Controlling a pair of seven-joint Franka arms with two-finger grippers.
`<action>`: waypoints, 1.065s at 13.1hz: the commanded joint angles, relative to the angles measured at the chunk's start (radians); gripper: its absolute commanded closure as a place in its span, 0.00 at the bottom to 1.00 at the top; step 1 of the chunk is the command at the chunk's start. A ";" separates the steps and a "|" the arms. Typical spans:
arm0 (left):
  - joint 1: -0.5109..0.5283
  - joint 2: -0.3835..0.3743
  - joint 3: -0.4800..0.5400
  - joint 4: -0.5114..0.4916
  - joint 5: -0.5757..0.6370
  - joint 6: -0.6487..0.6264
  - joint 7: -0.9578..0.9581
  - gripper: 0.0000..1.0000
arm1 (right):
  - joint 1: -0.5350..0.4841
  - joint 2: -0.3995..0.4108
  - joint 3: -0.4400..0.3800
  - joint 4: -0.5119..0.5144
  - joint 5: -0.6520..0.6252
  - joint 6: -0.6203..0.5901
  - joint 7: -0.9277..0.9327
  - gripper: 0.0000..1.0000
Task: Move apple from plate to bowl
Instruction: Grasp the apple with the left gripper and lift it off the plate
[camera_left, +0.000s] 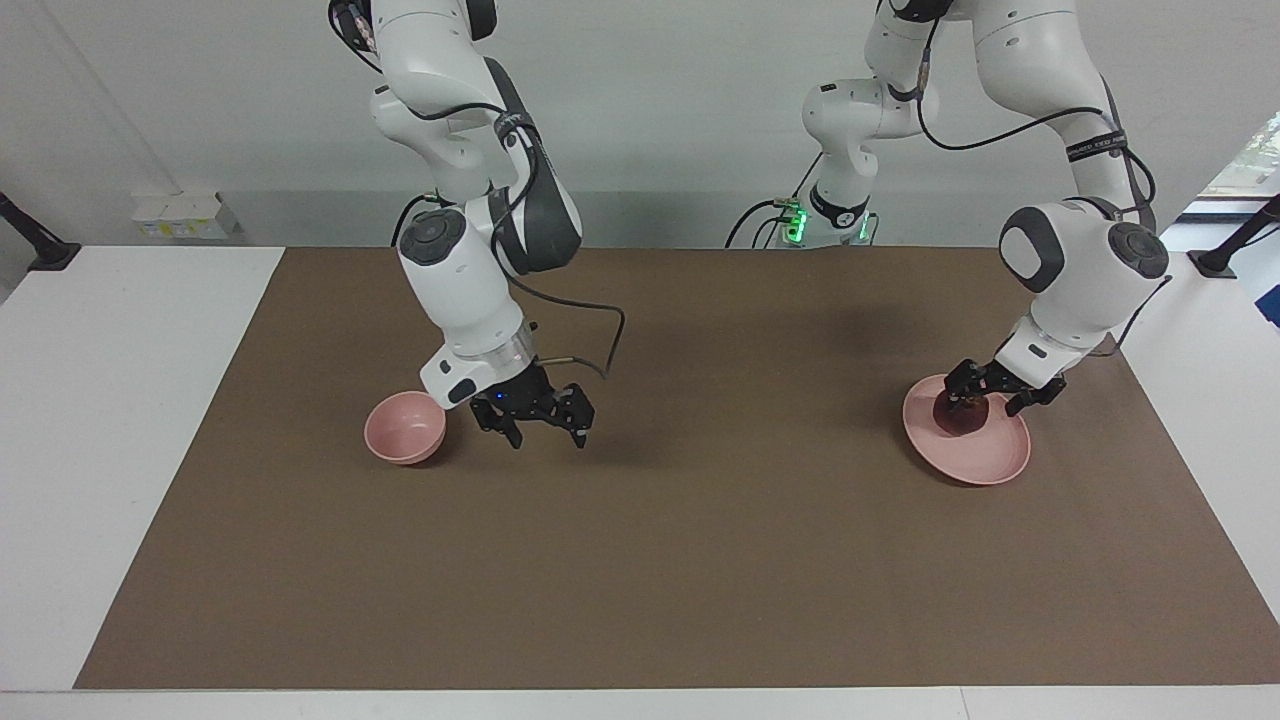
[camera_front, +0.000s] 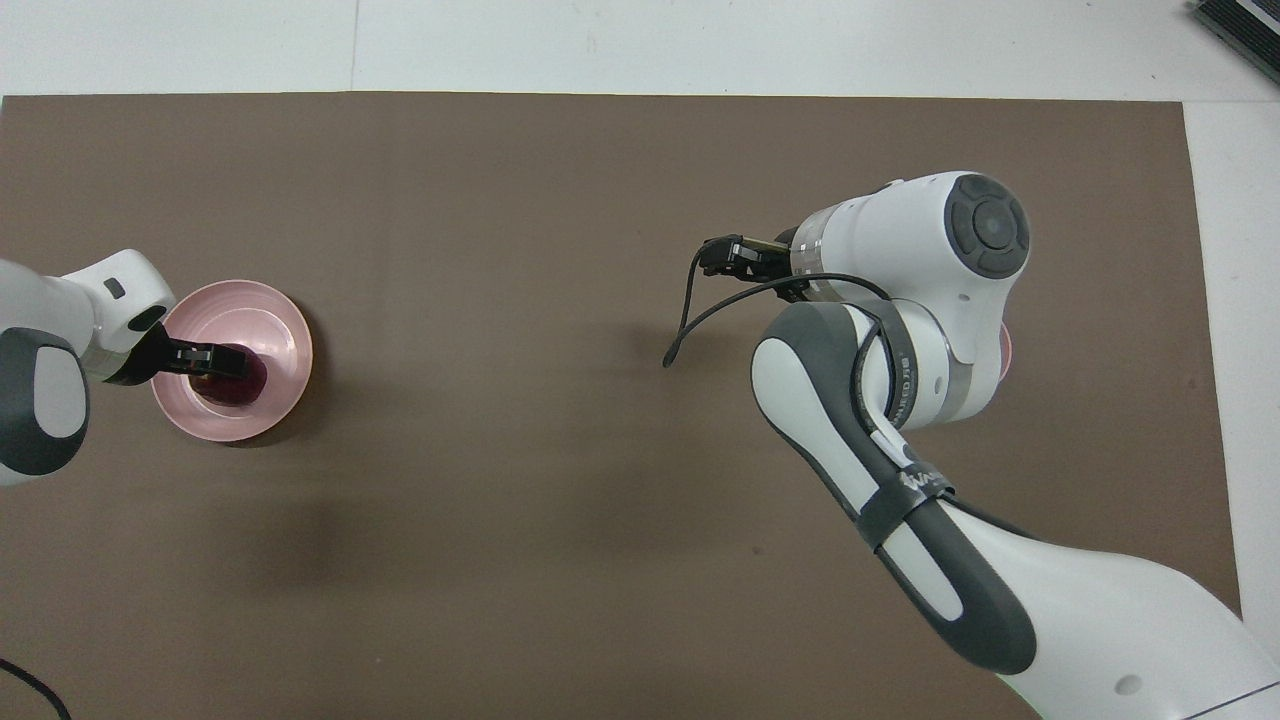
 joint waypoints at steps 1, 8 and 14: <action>0.001 -0.026 -0.006 -0.031 -0.016 0.041 0.020 1.00 | 0.020 -0.014 0.001 -0.052 0.028 0.054 0.016 0.00; -0.040 -0.081 -0.030 0.011 -0.111 -0.028 0.063 1.00 | 0.017 -0.027 0.001 -0.022 0.036 0.044 0.039 0.00; -0.137 -0.111 -0.035 0.029 -0.521 -0.044 0.051 1.00 | 0.004 -0.093 0.000 0.037 0.343 -0.039 0.224 0.00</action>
